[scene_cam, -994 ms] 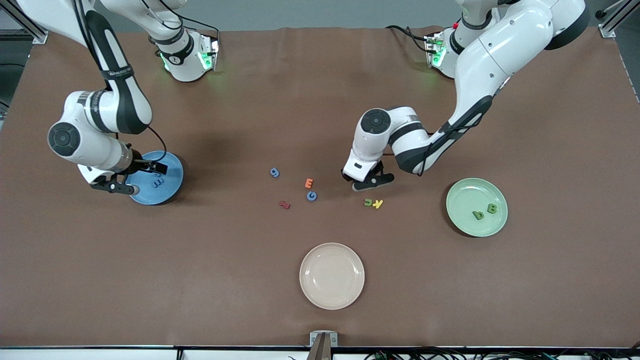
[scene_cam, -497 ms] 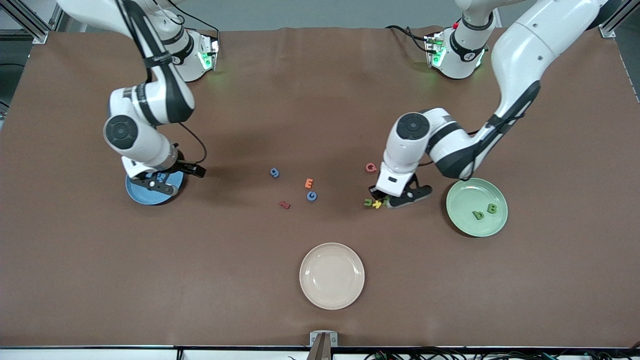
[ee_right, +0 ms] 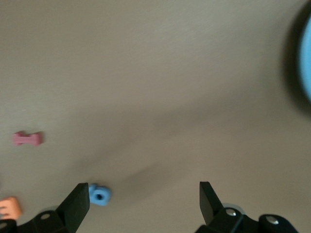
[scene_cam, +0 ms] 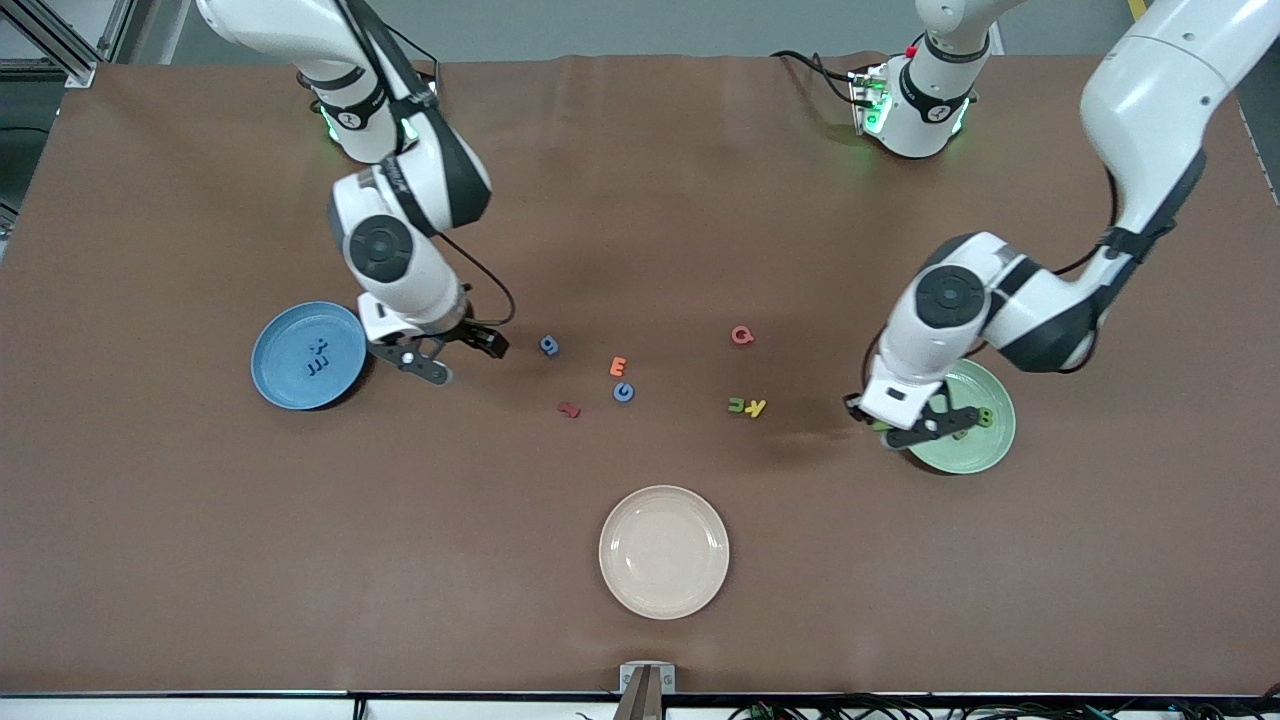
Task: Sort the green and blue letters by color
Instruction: 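Place the green N on the green plate while the right gripper reaches blue 6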
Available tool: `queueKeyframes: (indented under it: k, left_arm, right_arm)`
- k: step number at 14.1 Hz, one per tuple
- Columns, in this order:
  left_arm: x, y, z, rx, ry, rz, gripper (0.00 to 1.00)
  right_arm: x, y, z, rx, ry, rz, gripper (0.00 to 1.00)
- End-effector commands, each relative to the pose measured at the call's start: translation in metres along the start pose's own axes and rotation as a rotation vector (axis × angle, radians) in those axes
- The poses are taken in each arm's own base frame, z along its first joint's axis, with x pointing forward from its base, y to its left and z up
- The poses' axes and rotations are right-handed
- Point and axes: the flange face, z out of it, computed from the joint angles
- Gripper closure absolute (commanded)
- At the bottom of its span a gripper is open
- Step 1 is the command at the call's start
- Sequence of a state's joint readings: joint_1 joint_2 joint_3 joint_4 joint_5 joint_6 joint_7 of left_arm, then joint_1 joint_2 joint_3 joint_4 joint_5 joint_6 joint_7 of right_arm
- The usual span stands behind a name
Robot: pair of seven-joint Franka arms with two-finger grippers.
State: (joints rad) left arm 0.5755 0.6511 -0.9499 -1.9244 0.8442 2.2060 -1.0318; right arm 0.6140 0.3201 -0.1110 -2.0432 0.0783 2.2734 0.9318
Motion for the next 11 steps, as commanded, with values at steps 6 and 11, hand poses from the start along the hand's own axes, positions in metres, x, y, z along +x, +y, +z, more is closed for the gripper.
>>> queueKeyframes:
  k: [6,11]
  left_arm:
    - [-0.003,-0.118,0.048,0.046,-0.109,0.07,0.93]
    - [-0.014,-0.134,0.061,0.054,-0.146,0.045,0.46]
  right_arm:
    - [-0.034,-0.085,0.065,0.018,0.051,0.056,0.0]
    - [-0.048,-0.083,0.104,-0.016,0.048,0.08,0.0]
